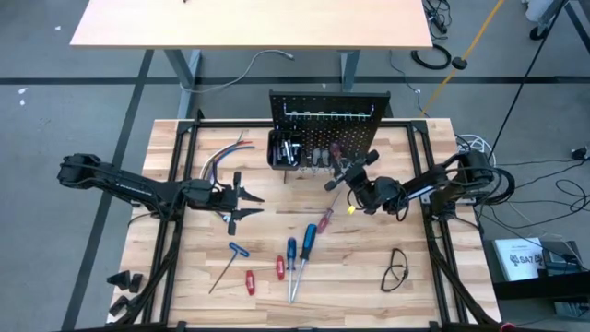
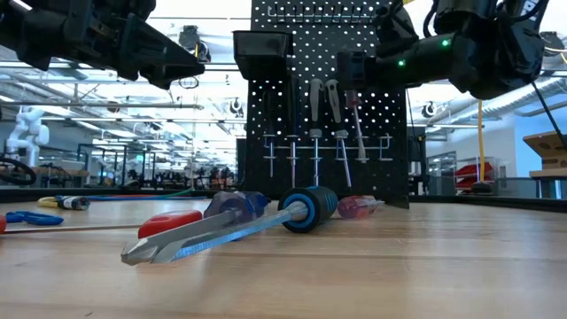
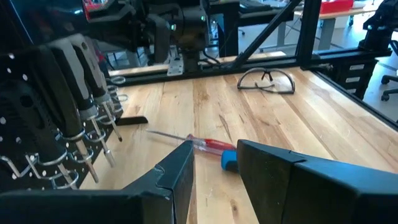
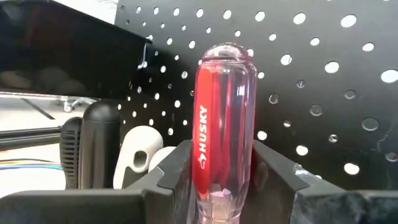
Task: Hang tools onto peg board
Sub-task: Hang the bottom red screwdriver on the peg board
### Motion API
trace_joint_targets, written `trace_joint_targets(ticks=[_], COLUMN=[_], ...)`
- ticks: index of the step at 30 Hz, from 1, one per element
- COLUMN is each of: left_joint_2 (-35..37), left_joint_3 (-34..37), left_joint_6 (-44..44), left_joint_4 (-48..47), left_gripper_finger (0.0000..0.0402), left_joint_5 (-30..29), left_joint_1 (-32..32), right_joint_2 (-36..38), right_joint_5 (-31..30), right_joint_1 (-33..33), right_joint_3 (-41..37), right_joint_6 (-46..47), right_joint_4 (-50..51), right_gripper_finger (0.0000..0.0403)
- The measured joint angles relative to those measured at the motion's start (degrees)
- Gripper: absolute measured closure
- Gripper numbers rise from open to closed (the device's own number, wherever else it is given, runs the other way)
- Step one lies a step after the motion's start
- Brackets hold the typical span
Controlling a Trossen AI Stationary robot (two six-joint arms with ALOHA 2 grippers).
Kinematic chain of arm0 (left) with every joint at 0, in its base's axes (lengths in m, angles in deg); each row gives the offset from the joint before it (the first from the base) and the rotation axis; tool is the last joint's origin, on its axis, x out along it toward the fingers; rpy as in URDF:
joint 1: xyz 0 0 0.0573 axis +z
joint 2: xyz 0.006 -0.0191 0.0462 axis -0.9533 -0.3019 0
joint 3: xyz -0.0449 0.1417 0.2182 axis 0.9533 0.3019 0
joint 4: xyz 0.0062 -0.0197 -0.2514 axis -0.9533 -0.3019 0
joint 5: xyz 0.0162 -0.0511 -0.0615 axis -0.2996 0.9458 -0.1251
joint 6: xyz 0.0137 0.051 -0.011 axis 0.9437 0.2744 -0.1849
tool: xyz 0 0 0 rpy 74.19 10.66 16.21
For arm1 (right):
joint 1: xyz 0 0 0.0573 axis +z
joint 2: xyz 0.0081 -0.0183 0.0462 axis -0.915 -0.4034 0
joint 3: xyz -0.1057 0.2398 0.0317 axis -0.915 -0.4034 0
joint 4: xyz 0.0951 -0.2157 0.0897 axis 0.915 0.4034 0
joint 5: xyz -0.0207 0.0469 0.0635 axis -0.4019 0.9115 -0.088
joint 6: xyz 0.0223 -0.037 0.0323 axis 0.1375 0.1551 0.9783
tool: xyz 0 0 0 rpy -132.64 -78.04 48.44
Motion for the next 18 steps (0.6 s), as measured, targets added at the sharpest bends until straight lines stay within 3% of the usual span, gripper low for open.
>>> trace_joint_targets(ticks=[7, 18], left_joint_2=[0.00, 0.00], left_joint_3=[0.00, 0.00], left_joint_6=[-1.36, -2.75], left_joint_4=[-0.82, -0.65], left_gripper_finger=[0.0272, 0.0272], left_joint_5=[0.02, 0.02], left_joint_1=[-0.01, -0.02], right_joint_2=[0.24, 0.26], right_joint_5=[-4.36, -4.71], right_joint_1=[2.63, 4.09], right_joint_3=[0.00, -0.02], right_joint_6=[-3.16, -5.49], right_joint_4=[0.65, 1.46], right_gripper_finger=[0.0278, 0.0275])
